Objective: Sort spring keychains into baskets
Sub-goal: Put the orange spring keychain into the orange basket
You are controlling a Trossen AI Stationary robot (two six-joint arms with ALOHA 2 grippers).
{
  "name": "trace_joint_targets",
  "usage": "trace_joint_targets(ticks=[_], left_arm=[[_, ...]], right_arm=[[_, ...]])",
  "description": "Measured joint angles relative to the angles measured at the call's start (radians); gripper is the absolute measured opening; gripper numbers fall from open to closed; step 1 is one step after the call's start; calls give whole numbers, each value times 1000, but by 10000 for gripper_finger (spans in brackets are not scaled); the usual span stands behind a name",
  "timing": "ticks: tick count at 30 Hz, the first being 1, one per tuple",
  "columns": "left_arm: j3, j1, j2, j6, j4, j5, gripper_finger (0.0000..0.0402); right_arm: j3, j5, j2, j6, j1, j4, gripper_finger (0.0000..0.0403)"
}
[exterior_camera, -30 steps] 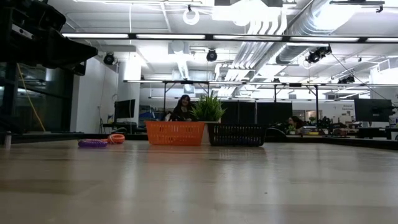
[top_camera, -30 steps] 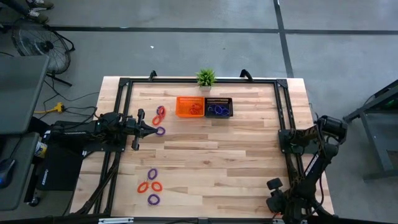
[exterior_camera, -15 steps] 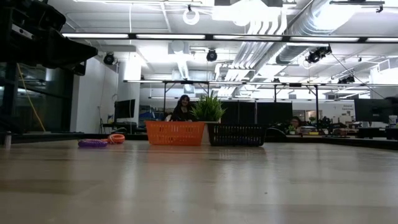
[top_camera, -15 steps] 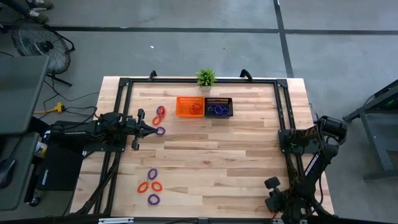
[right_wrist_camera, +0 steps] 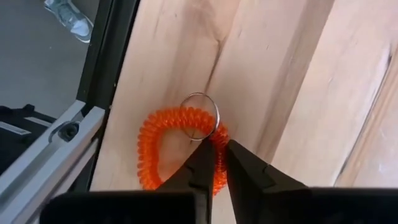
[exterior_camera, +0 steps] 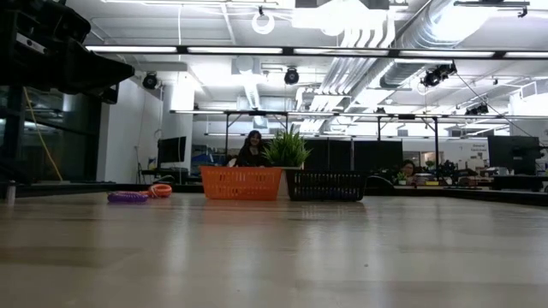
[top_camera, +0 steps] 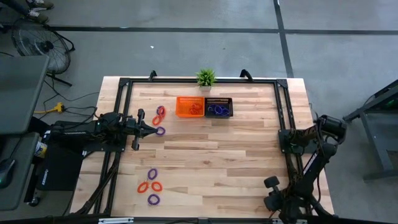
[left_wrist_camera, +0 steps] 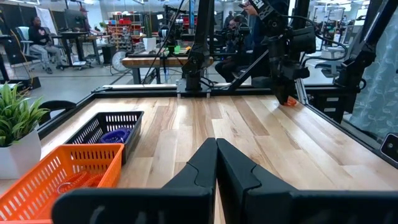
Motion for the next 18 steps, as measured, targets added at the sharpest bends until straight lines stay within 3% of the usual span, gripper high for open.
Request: trace_joint_targets(ticks=[5,11,18], left_arm=[[0,0,0,0,0,0,1],[0,0,0,0,0,0,1],[0,0,0,0,0,0,1]], right_arm=[[-5,-24,-34,-12,-50,-9,8],[-10,50,-73,-15,-126,-47,9],[-9,48,-125,-67,-244,-78,5]])
